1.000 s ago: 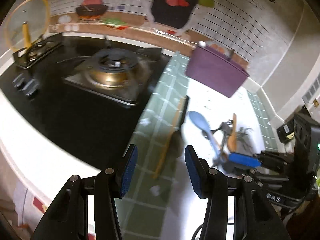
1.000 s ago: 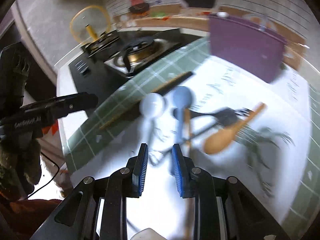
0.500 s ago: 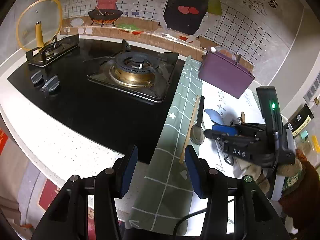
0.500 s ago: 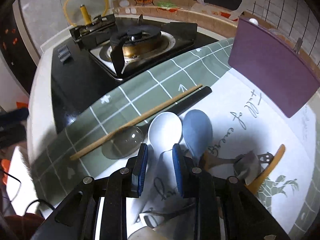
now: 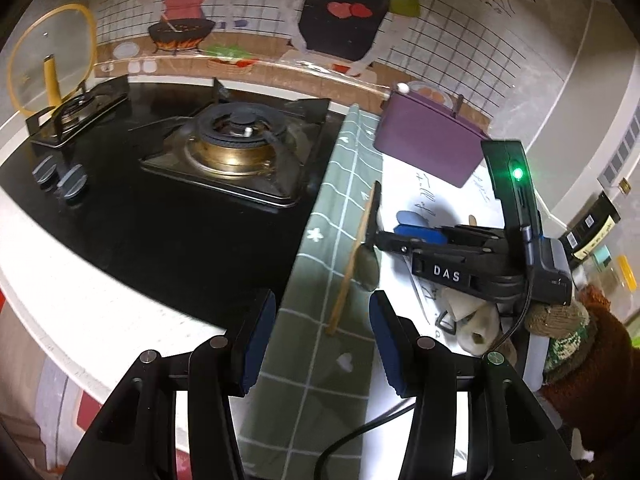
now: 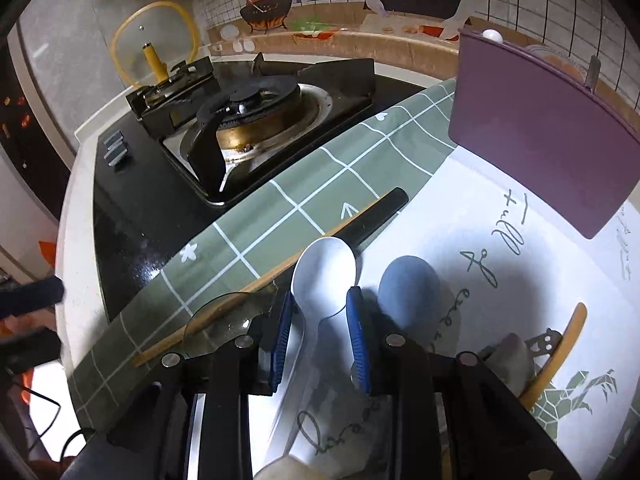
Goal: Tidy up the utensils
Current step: 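Move both tools back down to the remaining utensils on the cloth, then grasp the large white plastic spoon with the right tool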
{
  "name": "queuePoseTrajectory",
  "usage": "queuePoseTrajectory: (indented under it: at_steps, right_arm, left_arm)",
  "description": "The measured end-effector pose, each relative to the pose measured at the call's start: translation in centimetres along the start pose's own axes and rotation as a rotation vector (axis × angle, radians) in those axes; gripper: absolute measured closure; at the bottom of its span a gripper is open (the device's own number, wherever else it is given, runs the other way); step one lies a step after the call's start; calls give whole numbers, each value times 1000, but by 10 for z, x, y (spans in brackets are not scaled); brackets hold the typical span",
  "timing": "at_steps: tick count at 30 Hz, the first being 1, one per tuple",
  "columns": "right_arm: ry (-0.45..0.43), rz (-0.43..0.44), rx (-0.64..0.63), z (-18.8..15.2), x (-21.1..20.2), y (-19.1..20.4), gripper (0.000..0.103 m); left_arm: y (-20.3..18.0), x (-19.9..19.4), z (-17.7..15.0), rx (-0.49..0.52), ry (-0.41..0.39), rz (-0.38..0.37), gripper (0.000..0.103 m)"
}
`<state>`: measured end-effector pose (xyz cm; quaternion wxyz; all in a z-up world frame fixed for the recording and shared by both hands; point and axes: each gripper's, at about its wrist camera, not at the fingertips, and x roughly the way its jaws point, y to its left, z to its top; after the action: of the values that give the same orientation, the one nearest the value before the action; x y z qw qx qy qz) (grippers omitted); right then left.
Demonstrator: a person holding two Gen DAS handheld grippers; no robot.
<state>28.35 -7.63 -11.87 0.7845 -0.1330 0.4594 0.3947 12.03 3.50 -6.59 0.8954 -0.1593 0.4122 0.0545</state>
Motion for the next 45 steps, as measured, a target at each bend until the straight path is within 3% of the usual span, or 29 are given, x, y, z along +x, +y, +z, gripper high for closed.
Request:
queuePoseTrajectory:
  at_steps: [1, 3, 10, 17, 21, 23, 24, 25, 27, 31, 34, 38, 45]
  right_arm:
    - [-2, 4, 8, 0, 0, -2, 89]
    - [-17, -19, 16, -3, -6, -6, 96]
    - [-59, -50, 63, -29, -43, -33, 98]
    - [-100, -63, 127, -50, -80, -67, 99]
    - [-72, -35, 132, -60, -102, -84, 99]
    - [-28, 5, 134, -67, -104, -94, 97]
    - [-26, 0, 139, -71, -105, -98, 92]
    - [-29, -12, 145, -74, -105, -101, 80]
    - [-47, -31, 167, -81, -108, -107, 70]
    - [-52, -59, 196, -93, -110, -114, 70]
    - [-28, -73, 270, -103, -107, -117, 70]
    - [-62, -65, 365, -105, -104, -107, 70]
    - [-87, -240, 483, -91, -79, -92, 70]
  left_arm:
    - [-2, 3, 0, 4, 6, -4, 53]
    - [-5, 8, 1, 12, 17, -12, 53]
    - [-18, 27, 3, 31, 46, -48, 53]
    - [-35, 45, 4, 72, 73, -36, 53]
    - [-39, 52, 2, 67, 83, -48, 53]
    - [-41, 54, 2, 60, 91, -52, 53]
    - [-41, 55, 2, 58, 92, -54, 53]
    - [-42, 55, 3, 57, 92, -55, 53]
    - [-42, 54, 4, 60, 89, -53, 53]
    - [-41, 52, 5, 59, 85, -50, 53]
    - [-38, 50, 5, 50, 84, -49, 53]
    - [-34, 51, 6, 32, 82, -37, 53]
    - [-27, 41, 8, 21, 17, 31, 53]
